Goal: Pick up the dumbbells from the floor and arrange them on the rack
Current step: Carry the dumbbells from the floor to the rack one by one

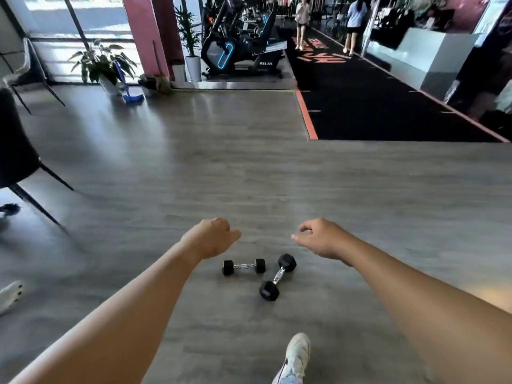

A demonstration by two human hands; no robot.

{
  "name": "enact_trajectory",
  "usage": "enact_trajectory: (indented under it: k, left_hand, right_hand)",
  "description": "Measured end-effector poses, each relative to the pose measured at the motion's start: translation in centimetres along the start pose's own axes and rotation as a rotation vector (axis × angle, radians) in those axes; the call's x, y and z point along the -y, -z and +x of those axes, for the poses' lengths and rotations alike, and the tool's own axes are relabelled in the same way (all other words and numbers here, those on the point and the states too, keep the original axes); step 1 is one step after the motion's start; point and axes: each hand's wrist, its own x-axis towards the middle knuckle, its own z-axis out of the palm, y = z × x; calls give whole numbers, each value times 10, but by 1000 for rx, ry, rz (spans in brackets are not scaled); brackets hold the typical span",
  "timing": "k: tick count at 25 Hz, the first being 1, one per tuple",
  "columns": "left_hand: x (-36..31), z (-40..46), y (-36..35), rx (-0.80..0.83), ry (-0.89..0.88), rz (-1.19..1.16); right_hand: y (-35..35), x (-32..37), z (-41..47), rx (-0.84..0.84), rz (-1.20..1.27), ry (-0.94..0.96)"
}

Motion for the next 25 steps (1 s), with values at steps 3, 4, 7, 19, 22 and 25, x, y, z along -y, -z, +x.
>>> enact_trajectory:
  k: [3, 4, 7, 19, 22, 25]
  left_hand:
    - [5, 104, -2, 8, 35, 20]
    - [6, 140, -2, 3, 47, 31]
    - [9, 225, -4, 19, 96, 41]
    - [151, 506, -242, 253, 300, 32]
    - [208, 563, -343, 259, 328, 7]
    - [267, 611, -449, 266, 401, -33]
  right_hand:
    - [14, -4, 113, 54, -23, 13]
    - [19, -5, 154, 68, -18, 16]
    - [21, -8, 254, 119, -2, -9]
    - [-219, -133, 551, 421, -70, -120]
    - [-313, -189, 617, 448, -26, -187]
    - [-413, -248, 677, 425, 37, -259]
